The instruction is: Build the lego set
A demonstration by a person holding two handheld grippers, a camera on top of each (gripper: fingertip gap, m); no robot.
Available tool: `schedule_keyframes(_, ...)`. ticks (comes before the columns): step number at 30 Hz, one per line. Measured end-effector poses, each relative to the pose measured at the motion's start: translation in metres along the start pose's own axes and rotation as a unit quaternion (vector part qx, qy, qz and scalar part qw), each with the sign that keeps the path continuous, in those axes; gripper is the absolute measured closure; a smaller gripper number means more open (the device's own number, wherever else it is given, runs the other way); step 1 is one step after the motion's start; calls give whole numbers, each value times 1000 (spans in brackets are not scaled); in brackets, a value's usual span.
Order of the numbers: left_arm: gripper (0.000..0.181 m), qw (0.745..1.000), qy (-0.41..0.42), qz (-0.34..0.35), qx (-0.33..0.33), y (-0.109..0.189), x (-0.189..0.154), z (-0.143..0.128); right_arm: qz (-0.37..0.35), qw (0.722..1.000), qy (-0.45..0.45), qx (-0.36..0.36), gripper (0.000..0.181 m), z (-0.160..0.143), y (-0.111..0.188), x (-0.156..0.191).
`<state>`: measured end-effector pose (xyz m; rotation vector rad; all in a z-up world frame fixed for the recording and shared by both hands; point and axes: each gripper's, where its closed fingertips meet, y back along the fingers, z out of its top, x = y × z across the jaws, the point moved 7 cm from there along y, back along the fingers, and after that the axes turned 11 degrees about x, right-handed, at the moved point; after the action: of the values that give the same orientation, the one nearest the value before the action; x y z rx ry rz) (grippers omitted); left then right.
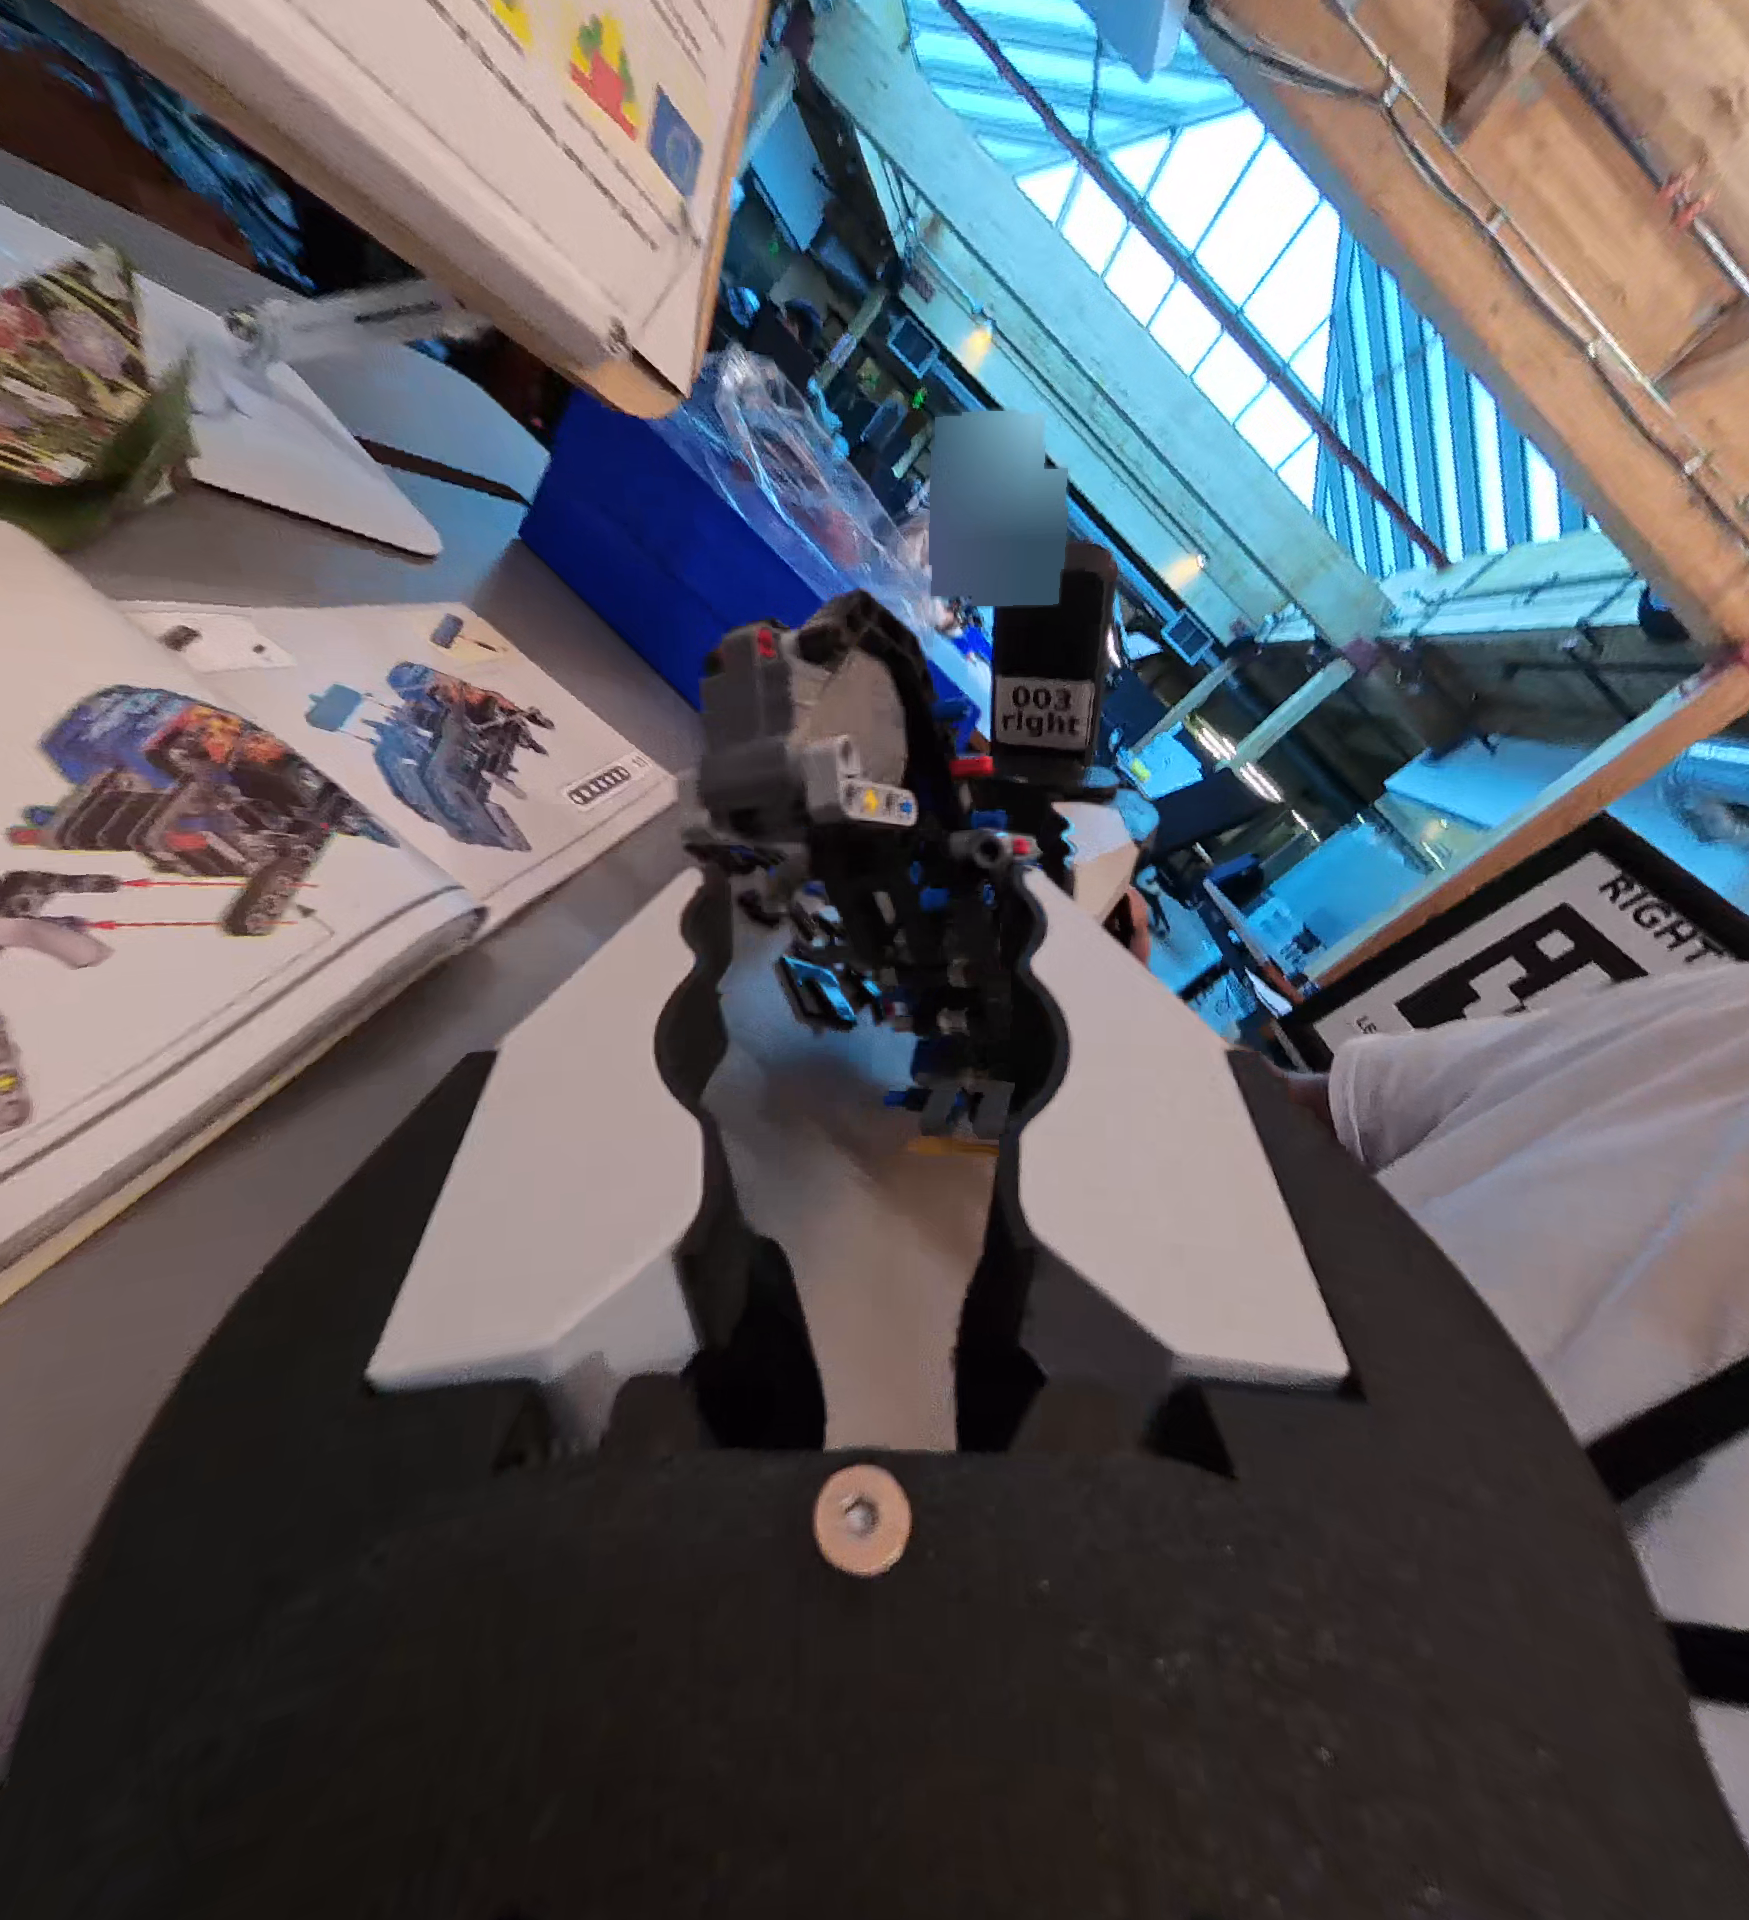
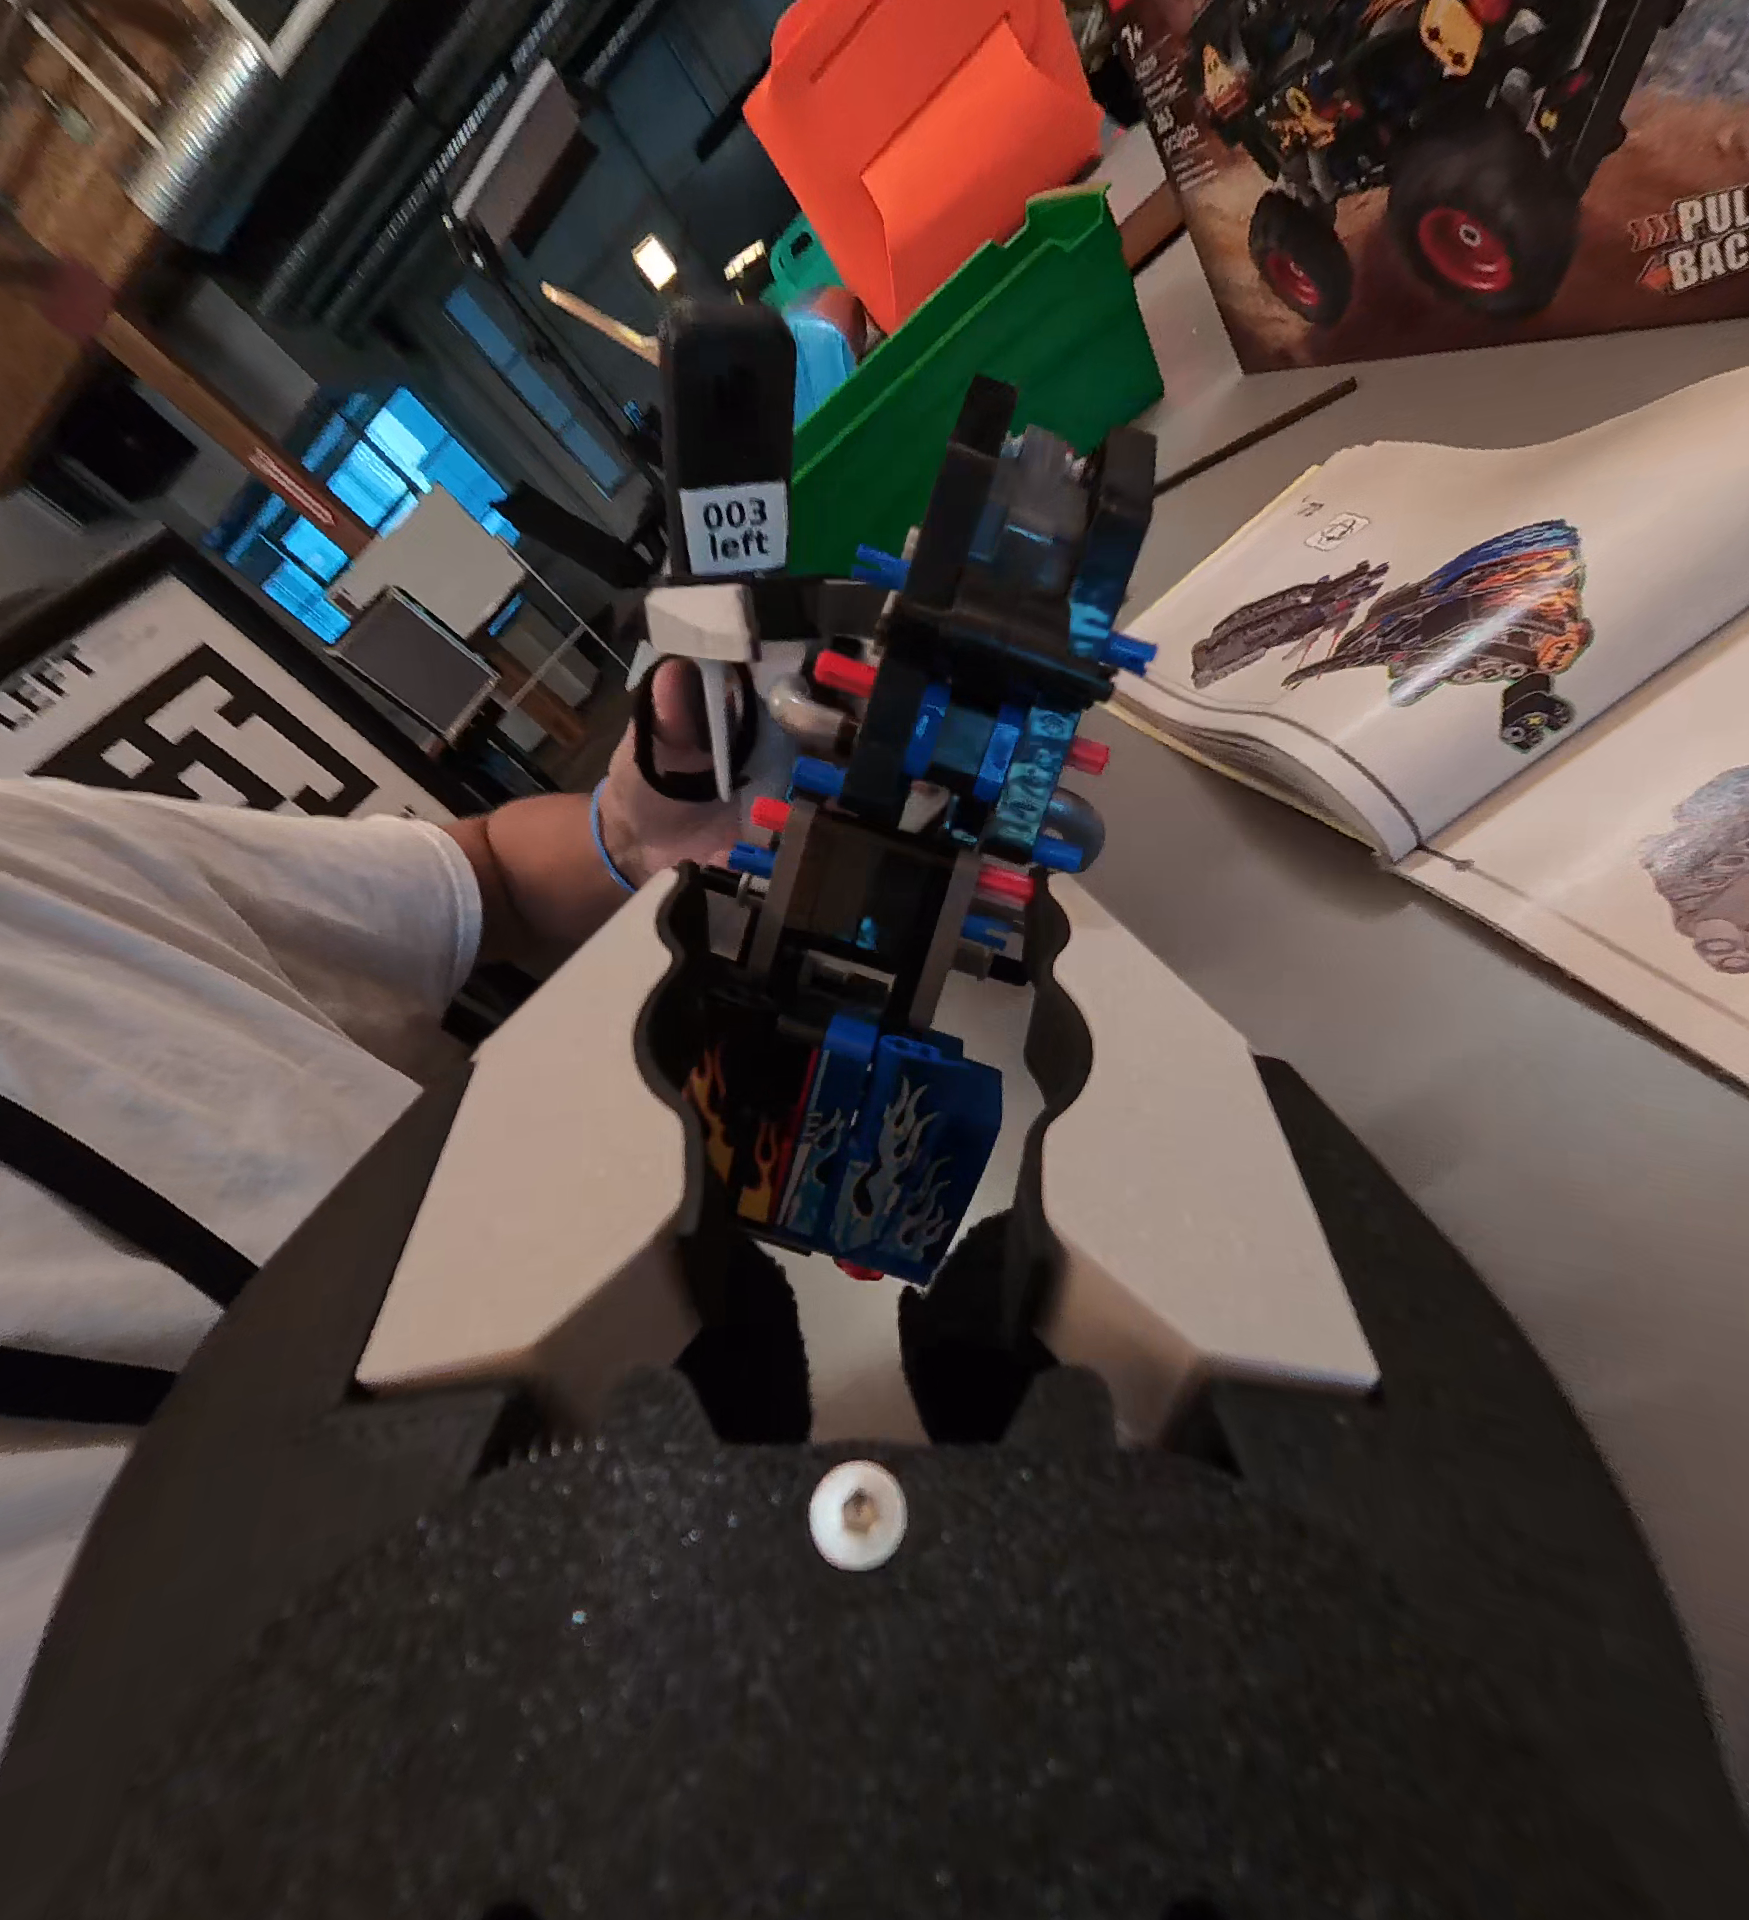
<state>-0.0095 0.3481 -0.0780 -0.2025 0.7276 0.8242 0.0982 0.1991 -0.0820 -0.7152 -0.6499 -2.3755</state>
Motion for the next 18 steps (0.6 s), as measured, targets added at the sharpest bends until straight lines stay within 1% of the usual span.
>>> schedule_keyframes(1, 132, 1000, 2, 9, -10, 2, 3, 1, 9, 1000, -7, -11, 121, 1, 1, 0)
schedule_keyframes(2, 127, 1000, 4, 14, -9, 0, 4, 0, 27, 999, -14, -24, 121, 3, 3, 1)
schedule_keyframes(3, 121, 1000, 7, 1, 0, -4, 2, -3, 49, 998, -17, -40, 122, 5, 4, 3)
schedule_keyframes(5, 113, 998, 20, -49, 17, -16, -9, -8, 81, 994, -16, -70, 121, 7, 5, 7)
schedule_keyframes(7, 111, 995, 27, -90, 17, -25, -22, -12, 88, 993, 1, -76, 122, 6, 0, 11)
schedule_keyframes(8, 110, 995, 23, -98, 17, -28, -26, -12, 87, 994, 12, -71, 122, 5, -3, 12)
schedule_keyframes(10, 113, 995, 7, -94, 21, -31, -30, -14, 85, 994, 29, -69, 122, 3, -7, 15)
schedule_keyframes(11, 117, 996, 1, -90, 24, -32, -31, -15, 85, 993, 34, -73, 122, 3, -8, 16)
schedule_keyframes(12, 126, 995, 1, -94, 20, -31, -32, -15, 88, 993, 36, -75, 123, 3, -10, 16)
schedule_keyframes(14, 137, 995, 13, -98, 8, -29, -32, -15, 94, 992, 43, -69, 132, 1, -13, 17)
schedule_keyframes(18, 141, 995, 28, -98, 5, -27, -29, -16, 93, 992, 46, -68, 132, -2, -18, 16)
